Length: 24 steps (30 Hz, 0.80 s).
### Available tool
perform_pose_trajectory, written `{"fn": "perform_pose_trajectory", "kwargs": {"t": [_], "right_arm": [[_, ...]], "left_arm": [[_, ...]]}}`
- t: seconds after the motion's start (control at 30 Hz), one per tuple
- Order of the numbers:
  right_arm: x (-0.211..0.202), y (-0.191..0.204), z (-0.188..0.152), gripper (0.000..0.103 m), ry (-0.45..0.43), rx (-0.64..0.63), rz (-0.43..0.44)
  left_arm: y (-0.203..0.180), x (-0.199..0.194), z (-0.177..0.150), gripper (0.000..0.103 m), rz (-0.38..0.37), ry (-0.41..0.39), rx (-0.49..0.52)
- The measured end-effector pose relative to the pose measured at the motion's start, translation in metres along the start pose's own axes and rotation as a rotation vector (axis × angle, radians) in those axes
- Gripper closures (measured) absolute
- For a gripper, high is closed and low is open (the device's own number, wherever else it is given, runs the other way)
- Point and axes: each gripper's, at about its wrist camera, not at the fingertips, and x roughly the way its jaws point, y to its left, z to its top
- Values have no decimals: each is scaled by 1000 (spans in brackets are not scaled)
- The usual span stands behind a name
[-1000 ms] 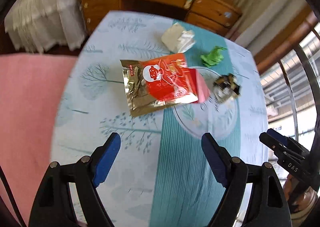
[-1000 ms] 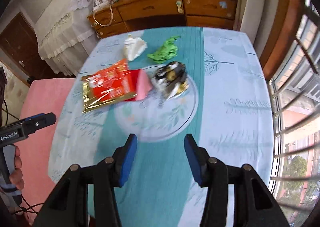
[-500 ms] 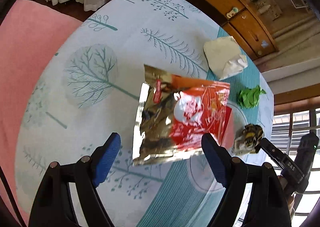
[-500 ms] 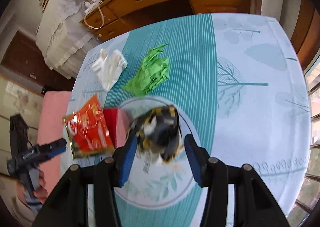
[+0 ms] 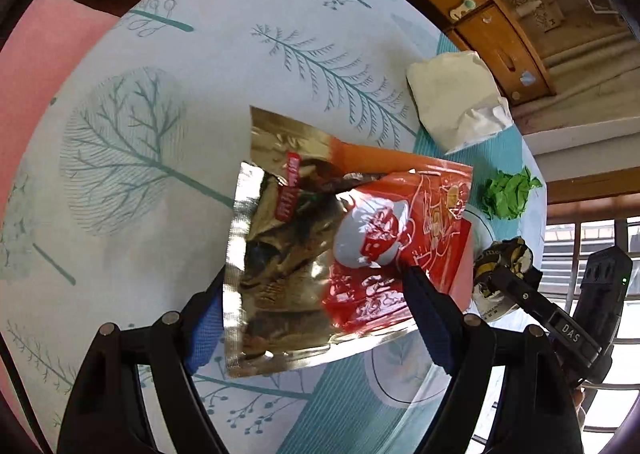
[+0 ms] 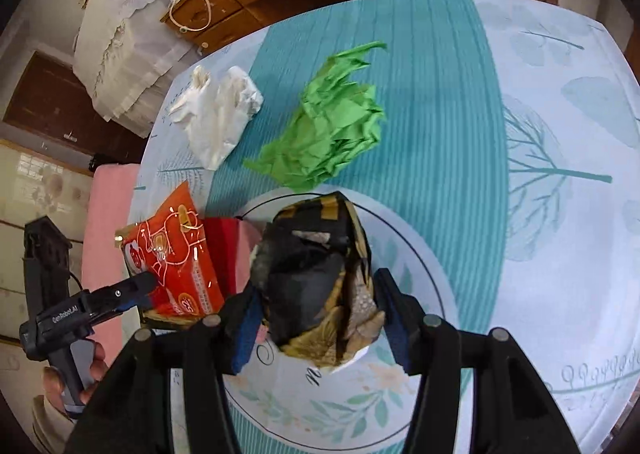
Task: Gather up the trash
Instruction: 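Grasp the gold-and-red snack packet with left gripper while right gripper grasps the black-and-gold wrapper, then carry the snack packet and black wrapper toward the bin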
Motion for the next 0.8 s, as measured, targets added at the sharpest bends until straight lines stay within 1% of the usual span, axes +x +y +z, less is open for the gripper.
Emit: {"fn": "perform_pose_trajectory", "kwargs": {"t": [0.03,0.1,0.13,0.17,0.2,0.23,0.27,0.37,0.43,0.6,0.8], "right_arm": [[0,2,-1,56,-9,-11,-4],[1,10,-2,59,-30,-41,-21],[0,11,-3,61,-37,-51,-24],[-2,14,-5,62,-51,-67,-30],[-4,16,-8,62,-63,-77,-39],[-6,17,-9,63,-70,-82,-44],[-9,18,-11,64,-78,-86,-48],[-20,21,-17,65,-104,-90,-42],[-32,23,-24,65,-126,-91,-34],[-60,37,-47,66,-173,-118,-38],[-95,64,-87,66,-225,-128,-29]], "left_arm": [[-2,1,0,23,7,2,4],[-5,1,-1,35,38,-2,13],[-7,1,-1,45,59,-3,16],[-8,-1,-2,60,66,-6,14],[-9,-3,-2,70,71,-8,6],[-10,-6,-3,88,74,-8,-1],[-11,-10,-6,93,73,-6,-11],[-17,-26,-16,97,85,-40,1],[-23,-36,-22,99,71,-56,16],[-50,-80,-49,100,75,-135,124],[-70,-136,-84,101,16,-195,227]]}}
